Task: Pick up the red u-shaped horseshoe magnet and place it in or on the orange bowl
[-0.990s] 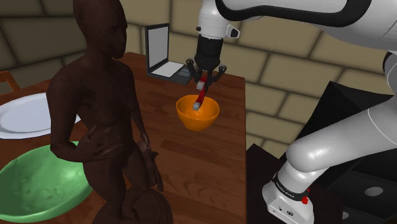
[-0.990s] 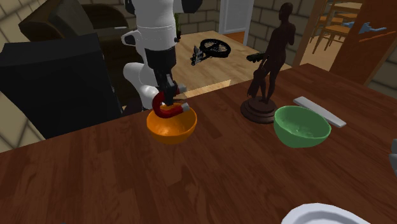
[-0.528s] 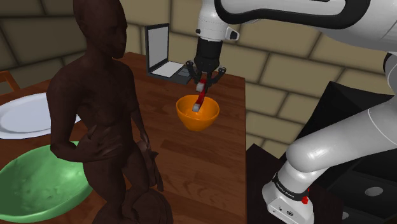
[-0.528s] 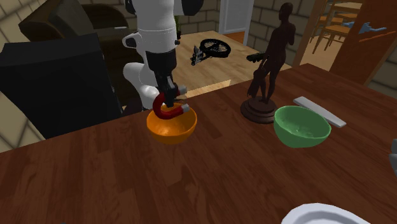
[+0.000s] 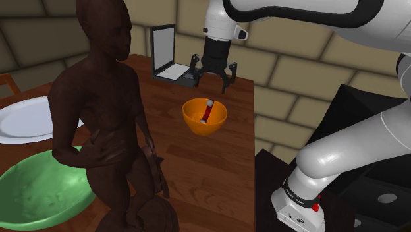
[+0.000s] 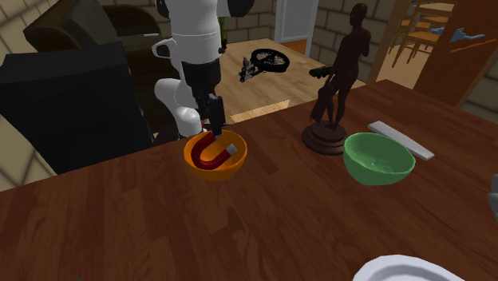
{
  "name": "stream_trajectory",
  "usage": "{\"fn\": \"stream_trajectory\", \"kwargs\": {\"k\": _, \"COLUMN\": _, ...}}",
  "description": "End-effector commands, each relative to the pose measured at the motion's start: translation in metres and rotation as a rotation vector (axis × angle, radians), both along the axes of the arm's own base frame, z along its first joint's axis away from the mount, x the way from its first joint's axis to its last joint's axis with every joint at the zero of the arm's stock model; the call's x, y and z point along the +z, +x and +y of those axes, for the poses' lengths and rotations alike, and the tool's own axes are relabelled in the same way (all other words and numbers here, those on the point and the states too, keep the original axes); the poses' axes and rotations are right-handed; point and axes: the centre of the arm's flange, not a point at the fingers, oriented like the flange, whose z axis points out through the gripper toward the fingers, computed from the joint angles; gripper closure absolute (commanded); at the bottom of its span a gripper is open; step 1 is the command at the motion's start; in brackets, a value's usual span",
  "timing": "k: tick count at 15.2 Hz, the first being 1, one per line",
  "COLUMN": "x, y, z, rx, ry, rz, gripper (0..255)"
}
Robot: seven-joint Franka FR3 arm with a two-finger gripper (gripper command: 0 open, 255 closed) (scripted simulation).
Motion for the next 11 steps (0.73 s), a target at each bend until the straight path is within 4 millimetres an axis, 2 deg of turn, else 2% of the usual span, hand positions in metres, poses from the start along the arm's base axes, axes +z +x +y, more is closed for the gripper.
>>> {"fn": "stream_trajectory", "kwargs": {"k": 1, "x": 0.021, "y": -0.001, "z": 0.001, "rx": 0.000, "ry": 0.000, "rz": 0.000, "gripper": 0}}
{"fn": "stream_trajectory", "kwargs": {"k": 3, "x": 0.045, "y": 0.000, "z": 0.001, "rx": 0.000, "ry": 0.000, "rz": 0.000, "gripper": 0}}
{"fn": "stream_trajectory", "kwargs": {"k": 11, "x": 0.045, "y": 0.000, "z": 0.001, "rx": 0.000, "ry": 0.000, "rz": 0.000, "gripper": 0}}
